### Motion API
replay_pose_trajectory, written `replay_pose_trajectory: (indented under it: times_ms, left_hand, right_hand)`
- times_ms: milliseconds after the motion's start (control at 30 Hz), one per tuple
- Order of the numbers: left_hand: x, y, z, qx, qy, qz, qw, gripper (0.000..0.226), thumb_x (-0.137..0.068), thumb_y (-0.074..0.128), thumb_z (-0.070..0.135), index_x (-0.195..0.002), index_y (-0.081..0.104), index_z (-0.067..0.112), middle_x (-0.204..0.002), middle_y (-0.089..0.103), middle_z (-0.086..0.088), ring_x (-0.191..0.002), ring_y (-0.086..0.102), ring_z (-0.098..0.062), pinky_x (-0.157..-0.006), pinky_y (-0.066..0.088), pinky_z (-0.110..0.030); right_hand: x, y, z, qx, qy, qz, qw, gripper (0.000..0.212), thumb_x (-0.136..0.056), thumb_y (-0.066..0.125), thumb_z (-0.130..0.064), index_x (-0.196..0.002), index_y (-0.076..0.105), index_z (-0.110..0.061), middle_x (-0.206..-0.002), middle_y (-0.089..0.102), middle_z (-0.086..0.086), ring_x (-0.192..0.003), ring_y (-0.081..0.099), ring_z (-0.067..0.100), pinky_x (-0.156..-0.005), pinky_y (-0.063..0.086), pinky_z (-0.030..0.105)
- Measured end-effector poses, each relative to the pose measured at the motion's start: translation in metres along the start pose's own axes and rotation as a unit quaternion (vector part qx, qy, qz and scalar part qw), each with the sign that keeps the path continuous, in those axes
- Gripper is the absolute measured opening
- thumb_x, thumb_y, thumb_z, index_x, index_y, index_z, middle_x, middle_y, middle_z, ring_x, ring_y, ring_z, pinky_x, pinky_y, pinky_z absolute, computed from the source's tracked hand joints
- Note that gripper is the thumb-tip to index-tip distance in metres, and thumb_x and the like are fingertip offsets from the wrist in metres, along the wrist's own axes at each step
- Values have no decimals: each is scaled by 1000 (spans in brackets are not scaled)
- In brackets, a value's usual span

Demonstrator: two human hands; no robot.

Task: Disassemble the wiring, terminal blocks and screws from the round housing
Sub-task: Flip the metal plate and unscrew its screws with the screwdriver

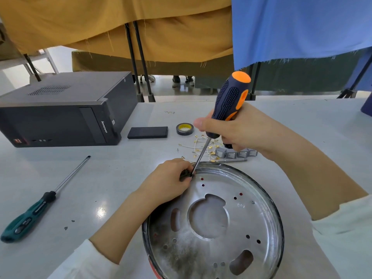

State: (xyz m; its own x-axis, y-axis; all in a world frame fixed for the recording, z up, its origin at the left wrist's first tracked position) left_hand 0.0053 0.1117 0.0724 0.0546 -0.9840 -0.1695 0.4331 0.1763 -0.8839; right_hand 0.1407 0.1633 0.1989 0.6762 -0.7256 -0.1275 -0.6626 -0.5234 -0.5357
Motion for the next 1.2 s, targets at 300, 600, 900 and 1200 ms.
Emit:
replay_pose_trajectory:
  times_ms: [300,600,900,1200]
  left_hand:
    - [0,0,0,-9,6,3,1000,14,-89,58,18,-101,65,19,-102,64,4,-95,57,-15,-83,43,-24]
    - [-2,0,1,-28,7,-5,1000,14,-92,56,19,-104,65,19,-104,63,4,-96,57,-16,-84,43,-26]
    - [-2,0,3,-52,14,-5,999,10,-94,55,23,-100,62,18,-102,60,2,-94,56,-20,-77,40,-26]
    - [-1,-1,5,-62,13,4,998,14,-95,55,25,-104,64,19,-109,60,3,-97,58,-21,-81,45,-29]
  right_hand:
    - [-1,-1,-3,33,1,20,999,29,-74,64,-20,-91,56,2,-58,42,1,-48,33,11,-43,33,20]
    - [-1,2,1,64,-16,39,997,46,-81,66,-50,-67,52,-9,-47,43,-10,-41,37,3,-43,33,10]
    - [0,2,2,41,-17,27,999,35,-79,63,-29,-83,52,4,-62,42,5,-55,34,12,-49,34,24]
    - [3,0,1,23,-1,55,998,29,-75,63,-19,-90,54,5,-65,44,5,-55,35,12,-51,34,25]
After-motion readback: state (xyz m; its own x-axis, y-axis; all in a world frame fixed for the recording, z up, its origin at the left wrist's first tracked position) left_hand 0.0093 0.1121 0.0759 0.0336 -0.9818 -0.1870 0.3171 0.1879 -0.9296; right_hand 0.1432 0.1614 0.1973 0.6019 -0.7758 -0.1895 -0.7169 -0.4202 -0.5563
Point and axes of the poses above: each hand's wrist, its own x-axis away from the middle knuckle, its own y-axis out of the palm, z = x × y, the point moved 6 cm from there along -x, towards the middle knuckle
